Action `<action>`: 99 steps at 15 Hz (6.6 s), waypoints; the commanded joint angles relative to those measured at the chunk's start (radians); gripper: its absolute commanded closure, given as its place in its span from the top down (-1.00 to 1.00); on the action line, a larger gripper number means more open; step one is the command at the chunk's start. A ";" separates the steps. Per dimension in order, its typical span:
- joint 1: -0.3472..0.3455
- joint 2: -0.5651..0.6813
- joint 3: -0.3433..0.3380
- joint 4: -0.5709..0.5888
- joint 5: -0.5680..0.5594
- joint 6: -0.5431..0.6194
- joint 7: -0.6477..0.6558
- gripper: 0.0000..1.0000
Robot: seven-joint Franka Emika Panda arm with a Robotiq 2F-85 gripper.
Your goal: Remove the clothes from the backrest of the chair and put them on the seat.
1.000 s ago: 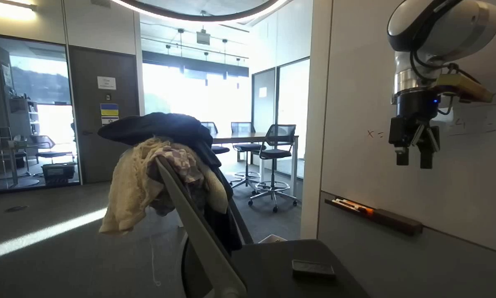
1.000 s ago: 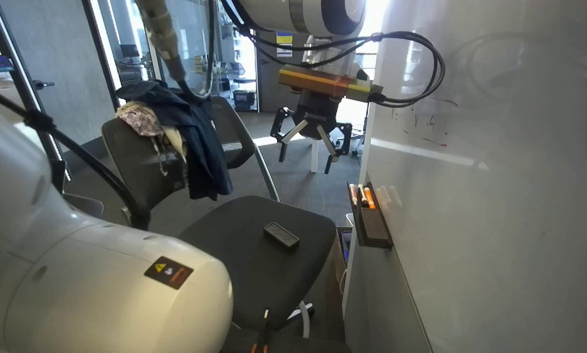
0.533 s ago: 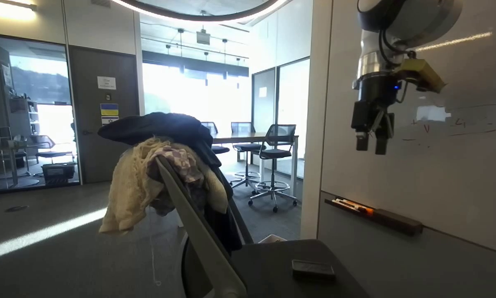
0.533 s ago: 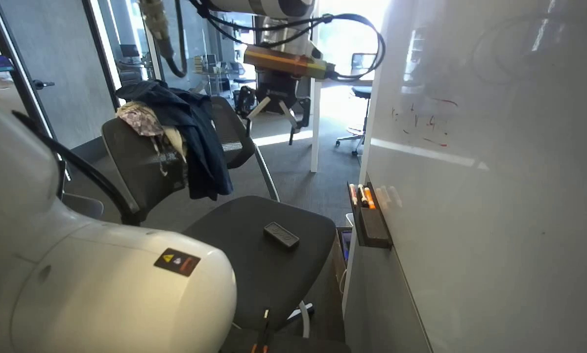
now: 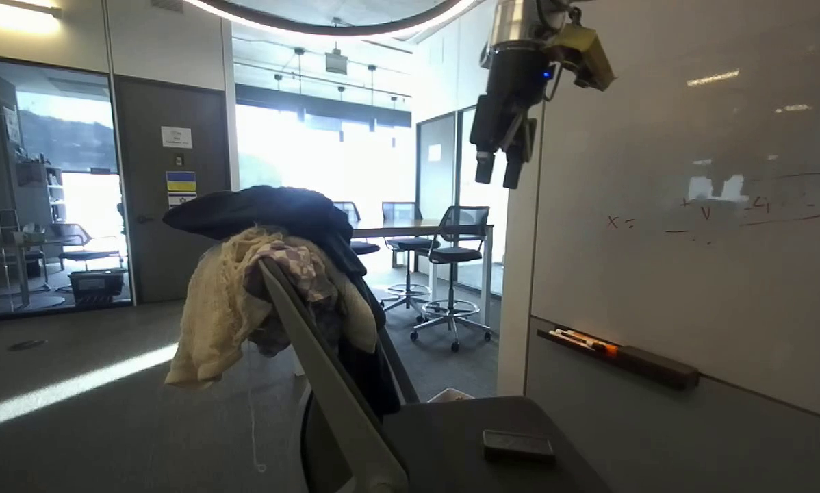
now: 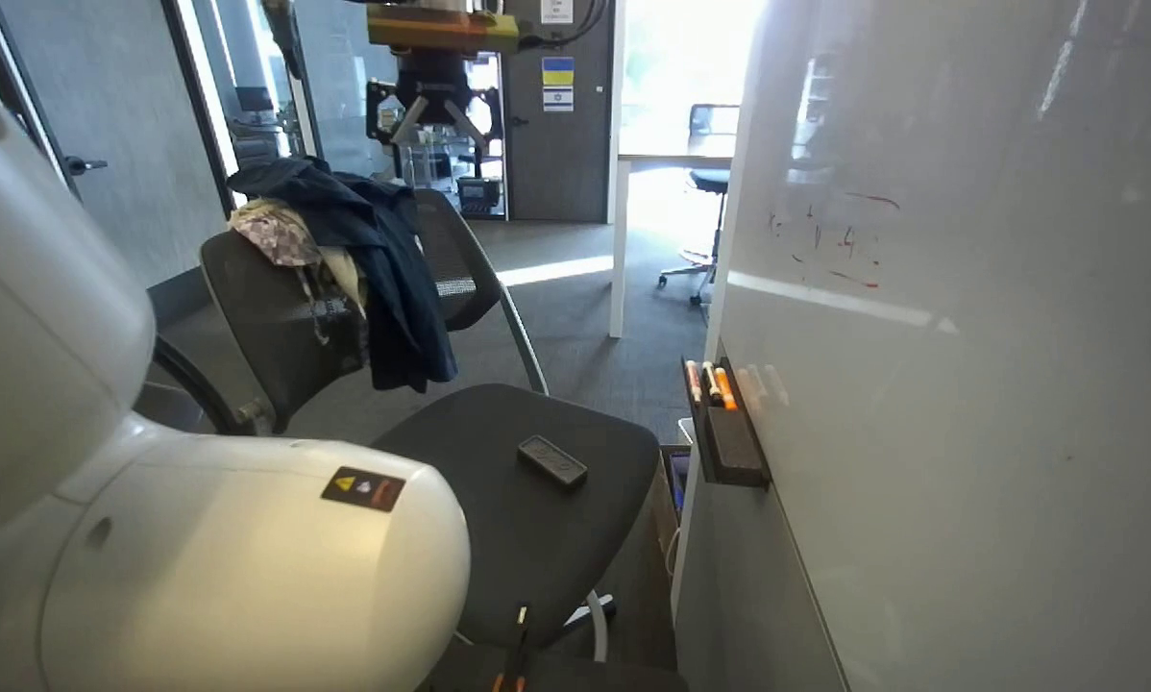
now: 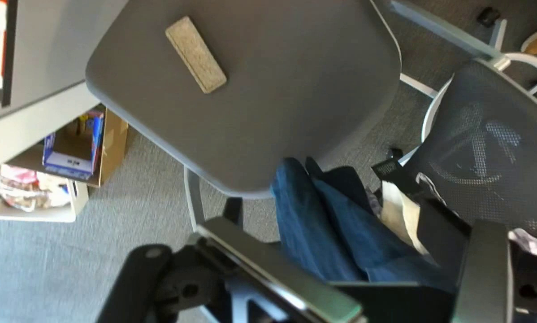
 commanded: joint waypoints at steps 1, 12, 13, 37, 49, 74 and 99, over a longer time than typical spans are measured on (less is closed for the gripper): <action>0.033 0.087 0.067 0.140 -0.031 0.055 0.028 1.00; 0.115 0.207 0.199 0.172 -0.057 0.349 0.051 1.00; 0.122 0.221 0.210 0.170 -0.068 0.358 0.057 1.00; 0.142 0.296 0.238 0.160 -0.075 0.330 0.031 -0.95; -0.003 0.240 0.091 0.126 -0.164 0.228 0.086 -0.87; 0.029 0.400 0.121 0.108 -0.053 -0.007 -0.357 -0.85; -0.043 0.568 0.128 0.389 -0.078 -0.186 -0.209 1.00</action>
